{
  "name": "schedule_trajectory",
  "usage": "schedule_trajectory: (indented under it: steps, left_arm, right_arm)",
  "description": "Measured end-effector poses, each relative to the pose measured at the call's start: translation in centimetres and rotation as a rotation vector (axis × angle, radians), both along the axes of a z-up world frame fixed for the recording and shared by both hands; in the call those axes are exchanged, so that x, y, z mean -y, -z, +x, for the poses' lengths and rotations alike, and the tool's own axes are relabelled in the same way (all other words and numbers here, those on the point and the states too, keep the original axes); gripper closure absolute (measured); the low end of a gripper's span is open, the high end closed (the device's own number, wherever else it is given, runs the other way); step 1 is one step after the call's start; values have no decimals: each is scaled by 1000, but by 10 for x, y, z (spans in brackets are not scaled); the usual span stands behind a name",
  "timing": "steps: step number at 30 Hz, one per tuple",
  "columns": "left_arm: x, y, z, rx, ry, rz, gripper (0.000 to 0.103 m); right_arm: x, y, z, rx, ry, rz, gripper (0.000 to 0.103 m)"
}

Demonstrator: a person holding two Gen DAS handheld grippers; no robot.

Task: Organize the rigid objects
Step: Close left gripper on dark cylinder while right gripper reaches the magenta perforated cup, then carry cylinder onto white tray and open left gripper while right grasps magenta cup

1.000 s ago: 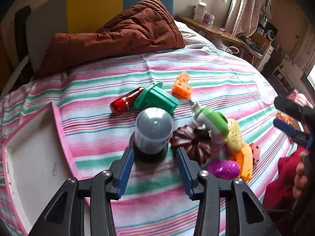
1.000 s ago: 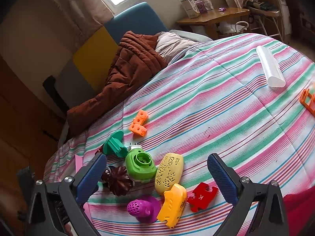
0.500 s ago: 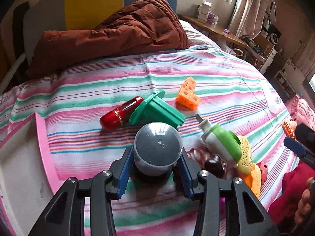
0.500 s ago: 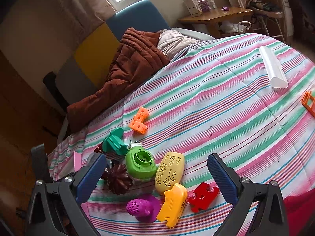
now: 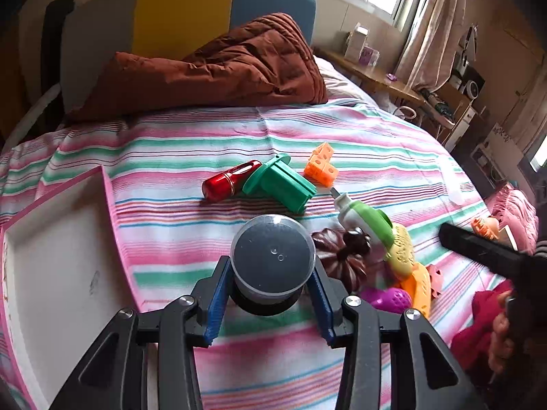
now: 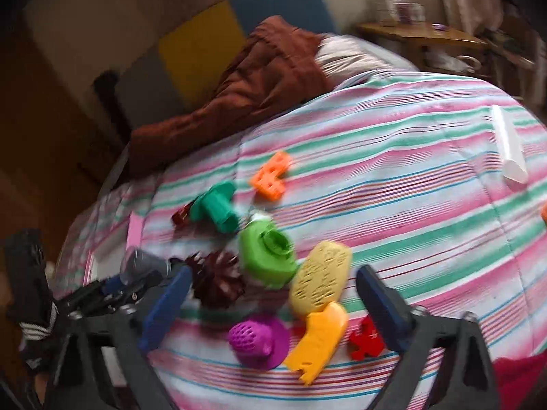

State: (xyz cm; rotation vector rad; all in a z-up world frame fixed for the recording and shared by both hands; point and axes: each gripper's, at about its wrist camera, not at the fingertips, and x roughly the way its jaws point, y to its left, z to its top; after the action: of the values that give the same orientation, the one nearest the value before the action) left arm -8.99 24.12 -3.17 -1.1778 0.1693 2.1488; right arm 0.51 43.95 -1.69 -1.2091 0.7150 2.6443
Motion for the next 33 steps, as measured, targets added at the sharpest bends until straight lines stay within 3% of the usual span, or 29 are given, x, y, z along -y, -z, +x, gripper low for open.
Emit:
schedule_trajectory:
  steps: [2, 6, 11, 14, 17, 33]
  left_arm:
    - [5, -5, 5, -12, 1, 8, 59]
    - [17, -18, 15, -34, -2, 33, 59]
    - [36, -26, 27, -42, -16, 52, 59]
    - [48, -27, 32, -34, -35, 63, 59]
    - [63, -28, 37, -27, -57, 74, 59]
    - [167, -2, 5, 48, -307, 60, 59]
  right_arm:
    - [9, 5, -5, 32, -54, 5, 34]
    - [33, 21, -16, 126, -189, 29, 36]
    - [49, 38, -21, 229, -253, 103, 36]
    - [57, 46, -23, 282, -274, 173, 70]
    - [66, 52, -23, 307, -310, 230, 70]
    - [76, 56, -26, 313, -314, 274, 70]
